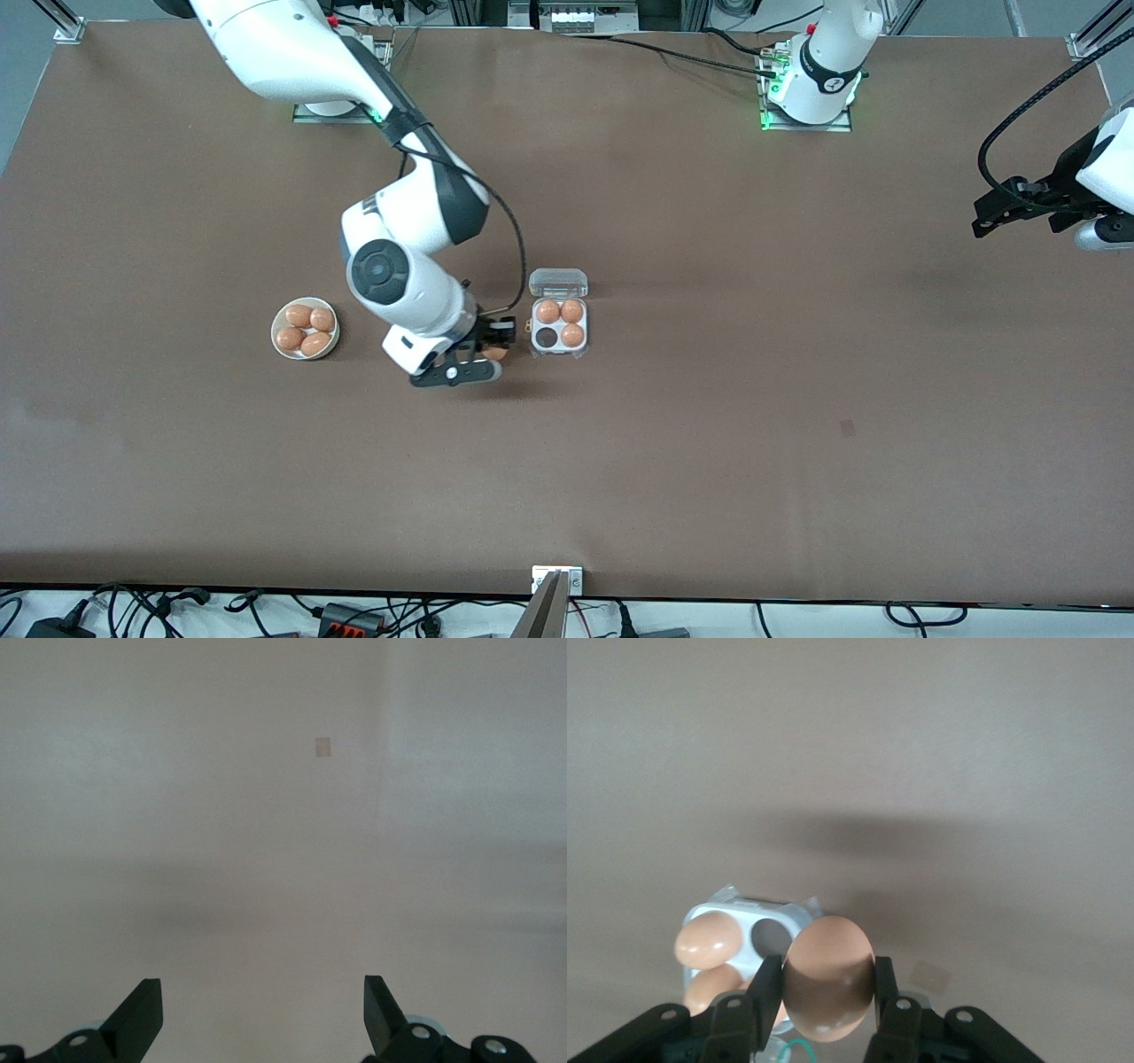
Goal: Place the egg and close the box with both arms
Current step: 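Carry the egg with the right gripper over the clear carton, then lower the egg into the empty carton slot and open the right gripper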
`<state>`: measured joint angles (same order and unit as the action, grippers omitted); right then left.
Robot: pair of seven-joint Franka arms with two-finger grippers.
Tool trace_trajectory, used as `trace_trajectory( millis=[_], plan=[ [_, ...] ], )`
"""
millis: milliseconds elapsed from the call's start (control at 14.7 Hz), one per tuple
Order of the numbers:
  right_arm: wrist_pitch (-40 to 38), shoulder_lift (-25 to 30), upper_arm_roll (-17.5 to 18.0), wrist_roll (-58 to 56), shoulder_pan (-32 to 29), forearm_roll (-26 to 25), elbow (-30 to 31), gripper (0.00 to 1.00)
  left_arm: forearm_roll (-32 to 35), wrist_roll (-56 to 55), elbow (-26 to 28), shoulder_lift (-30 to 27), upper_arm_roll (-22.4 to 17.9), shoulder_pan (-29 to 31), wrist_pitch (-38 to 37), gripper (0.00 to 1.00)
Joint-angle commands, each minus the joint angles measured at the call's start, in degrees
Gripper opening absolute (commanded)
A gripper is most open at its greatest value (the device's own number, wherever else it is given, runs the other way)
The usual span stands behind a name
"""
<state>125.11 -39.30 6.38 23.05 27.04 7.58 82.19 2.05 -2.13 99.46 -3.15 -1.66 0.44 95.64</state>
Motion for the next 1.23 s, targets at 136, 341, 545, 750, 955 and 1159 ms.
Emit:
trace_trajectory(
  millis=[136,341,545,750,955,1159],
  plan=[
    [2.5,-2.9,-1.4,6.6,4.4,-2.7,-1.9,0.0,0.2,0.2,-1.4,0.7,0.0,0.3,-0.8,1.0],
    [4.4,-4.5,-1.4,8.0,5.6,-2.7,-1.9,0.0,0.2,0.2,-1.4,0.7,0.0,0.3,-0.8,1.0],
    [6.4,-5.9,-1.4,8.2,6.8,-2.7,-1.9,0.0,0.2,0.1,-1.4,0.7,0.0,0.2,-0.8,1.0],
    [7.4,-6.5,-1.3,9.5,6.9,-2.5,-1.9,0.0,0.2,0.0,-1.4,0.7,0.0,0.2,-0.8,1.0],
    [7.3,-6.6,-1.3,9.4,6.9,-2.4,-1.8,0.0,0.2,0.0,-1.4,0.7,0.0,0.2,-0.8,1.0],
    [7.0,-6.6,-1.2,9.5,7.0,-2.1,-1.8,1.0,0.2,0.0,-1.4,0.7,0.0,0.2,-0.9,1.0]
  ],
)
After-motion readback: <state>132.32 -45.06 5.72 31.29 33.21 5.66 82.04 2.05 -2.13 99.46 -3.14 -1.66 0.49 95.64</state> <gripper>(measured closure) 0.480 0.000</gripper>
